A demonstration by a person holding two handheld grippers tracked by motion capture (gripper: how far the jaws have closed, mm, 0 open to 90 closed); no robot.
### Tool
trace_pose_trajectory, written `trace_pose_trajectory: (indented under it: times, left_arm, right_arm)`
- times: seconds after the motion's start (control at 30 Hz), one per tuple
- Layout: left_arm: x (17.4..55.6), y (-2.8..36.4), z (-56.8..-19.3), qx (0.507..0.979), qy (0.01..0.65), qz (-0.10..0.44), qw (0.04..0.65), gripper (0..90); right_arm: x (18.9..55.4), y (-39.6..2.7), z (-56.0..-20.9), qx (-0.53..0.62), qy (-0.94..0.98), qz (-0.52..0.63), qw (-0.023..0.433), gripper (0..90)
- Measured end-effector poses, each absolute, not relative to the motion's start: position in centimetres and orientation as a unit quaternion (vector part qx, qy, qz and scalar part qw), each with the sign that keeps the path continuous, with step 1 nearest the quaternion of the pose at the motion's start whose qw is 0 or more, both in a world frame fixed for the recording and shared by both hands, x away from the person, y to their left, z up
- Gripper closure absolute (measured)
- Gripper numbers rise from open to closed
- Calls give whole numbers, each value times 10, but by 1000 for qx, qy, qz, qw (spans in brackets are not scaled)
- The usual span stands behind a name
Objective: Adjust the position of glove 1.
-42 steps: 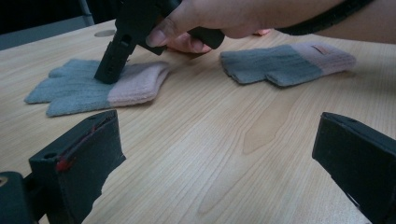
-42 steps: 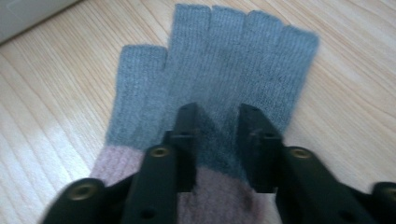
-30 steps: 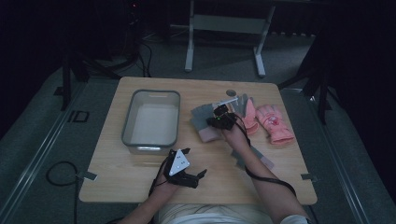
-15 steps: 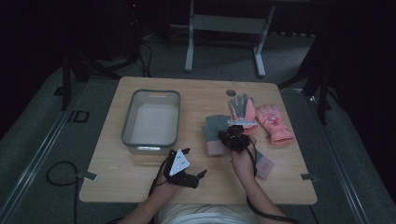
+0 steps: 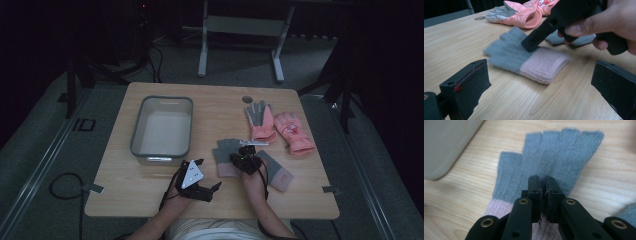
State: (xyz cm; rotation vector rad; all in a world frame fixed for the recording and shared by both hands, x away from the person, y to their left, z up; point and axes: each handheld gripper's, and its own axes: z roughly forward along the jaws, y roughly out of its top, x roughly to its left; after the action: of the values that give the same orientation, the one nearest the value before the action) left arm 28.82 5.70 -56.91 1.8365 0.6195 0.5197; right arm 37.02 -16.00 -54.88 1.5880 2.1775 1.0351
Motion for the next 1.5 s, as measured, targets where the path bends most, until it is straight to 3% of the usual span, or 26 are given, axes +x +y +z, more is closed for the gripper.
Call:
trace_pose_trajectory:
  times: [0.3, 0.4, 0.6, 1.0, 1.5]
  left_arm:
    - [288, 57, -569, 772, 257, 218, 539, 9]
    - [288, 57, -569, 772, 259, 217, 539, 9]
    - [288, 57, -569, 773, 256, 218, 539, 9]
    - [287, 56, -569, 773, 257, 219, 537, 9]
    - [287, 56, -569, 774, 256, 221, 536, 9]
  right_arm:
    - [368, -158, -554, 545, 746, 355, 143, 774]
    - [366, -161, -550, 542, 744, 364, 141, 656]
    - [365, -172, -540, 505, 763, 376, 147, 544]
    - [389, -229, -523, 408, 821, 377, 133, 592]
    - [379, -307, -527, 321, 879, 332, 117, 623]
